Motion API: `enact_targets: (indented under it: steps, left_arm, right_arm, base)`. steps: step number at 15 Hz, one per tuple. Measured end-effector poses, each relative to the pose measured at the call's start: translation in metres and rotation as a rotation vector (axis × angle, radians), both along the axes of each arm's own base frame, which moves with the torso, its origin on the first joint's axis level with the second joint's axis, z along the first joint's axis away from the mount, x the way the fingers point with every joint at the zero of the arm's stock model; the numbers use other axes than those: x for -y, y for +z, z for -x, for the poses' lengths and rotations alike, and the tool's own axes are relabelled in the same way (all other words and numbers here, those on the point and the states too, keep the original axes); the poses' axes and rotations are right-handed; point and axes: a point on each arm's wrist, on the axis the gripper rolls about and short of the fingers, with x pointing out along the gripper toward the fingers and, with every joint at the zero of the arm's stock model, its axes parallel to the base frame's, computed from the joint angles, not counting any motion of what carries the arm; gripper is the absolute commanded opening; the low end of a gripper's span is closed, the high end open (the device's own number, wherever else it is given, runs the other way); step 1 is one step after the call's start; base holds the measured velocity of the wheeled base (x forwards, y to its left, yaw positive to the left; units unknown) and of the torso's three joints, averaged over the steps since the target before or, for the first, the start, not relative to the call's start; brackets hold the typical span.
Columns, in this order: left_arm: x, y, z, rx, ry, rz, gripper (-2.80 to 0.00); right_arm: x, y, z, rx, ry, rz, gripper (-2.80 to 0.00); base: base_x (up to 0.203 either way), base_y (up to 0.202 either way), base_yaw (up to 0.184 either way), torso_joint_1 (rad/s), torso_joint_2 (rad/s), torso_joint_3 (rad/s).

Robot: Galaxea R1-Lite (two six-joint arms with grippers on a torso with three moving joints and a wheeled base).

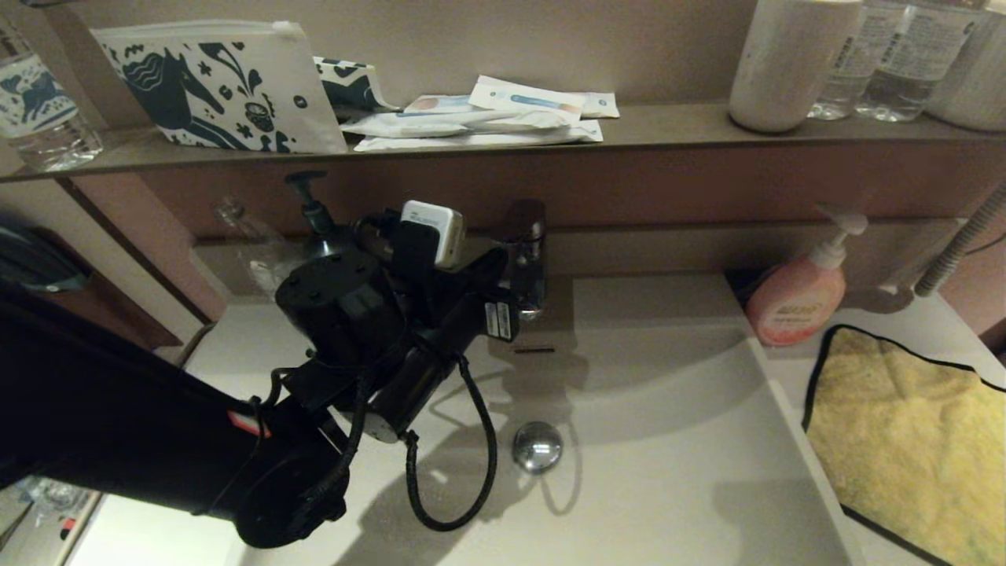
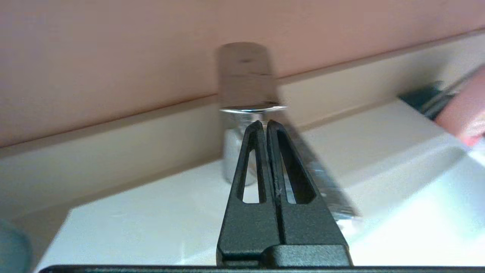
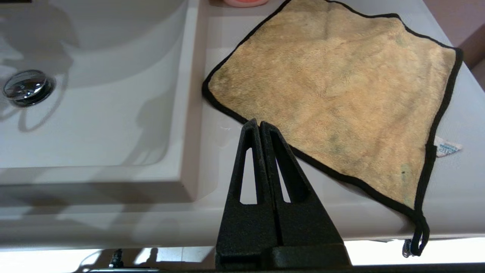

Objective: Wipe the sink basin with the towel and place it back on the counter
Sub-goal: Turn on the faucet

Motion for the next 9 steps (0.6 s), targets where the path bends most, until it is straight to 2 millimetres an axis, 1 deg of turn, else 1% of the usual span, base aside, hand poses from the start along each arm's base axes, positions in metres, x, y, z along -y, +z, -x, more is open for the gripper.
enact_targets:
  steps: [6, 9]
  left_arm:
    - [0.009, -0.003, -0.004, 0.003, -0.007, 0.002, -2.80]
    - [0.011, 0.001, -0.010, 0.018, 0.000, 0.014, -2.80]
  right_arm:
    - [0.000, 0.000, 0.000, 0.000, 0.000, 0.000, -2.80]
    - [0.000, 0.000, 0.000, 0.000, 0.000, 0.000, -2.80]
  base:
    - [0.000, 0.000, 0.000, 0.000, 0.00, 0.000]
    - [0.000, 0.000, 0.000, 0.000, 0.00, 0.000]
